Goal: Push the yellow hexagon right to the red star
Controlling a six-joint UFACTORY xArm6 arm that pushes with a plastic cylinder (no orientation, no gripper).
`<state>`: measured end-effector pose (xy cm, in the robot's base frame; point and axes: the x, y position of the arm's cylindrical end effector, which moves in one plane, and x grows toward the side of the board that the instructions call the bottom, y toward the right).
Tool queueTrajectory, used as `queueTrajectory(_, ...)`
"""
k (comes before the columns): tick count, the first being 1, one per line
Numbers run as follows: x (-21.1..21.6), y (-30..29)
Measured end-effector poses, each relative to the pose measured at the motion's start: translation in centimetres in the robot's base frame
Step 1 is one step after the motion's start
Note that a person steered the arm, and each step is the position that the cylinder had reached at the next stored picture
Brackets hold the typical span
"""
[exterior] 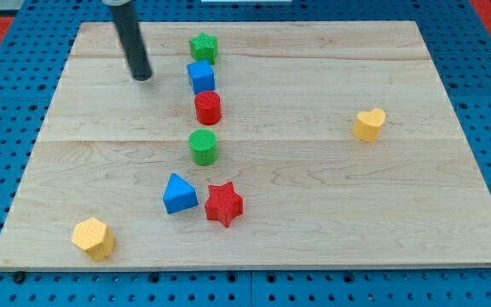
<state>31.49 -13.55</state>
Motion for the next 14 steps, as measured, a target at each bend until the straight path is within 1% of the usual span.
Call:
queueTrajectory(1,0.2,4.9)
queueTrajectory(2,-0.1,4.6)
queueTrajectory(3,-2.1,3.7)
queueTrajectory(4,1.0,0.4)
queueTrajectory(5,4.8,-5.5)
queueTrajectory(6,12.2,-8.9)
queueTrajectory(7,21.5,-8.8)
queueTrajectory(8,24.1,-9.1)
queueTrajectory(9,26.2,-7.7)
queueTrajectory(10,27.4,-5.9)
queueTrajectory(11,27.7,-3.6)
queueTrajectory(12,27.8,-7.6)
queueTrajectory(13,30.4,-6.8)
queueTrajectory(14,30.2,-1.1)
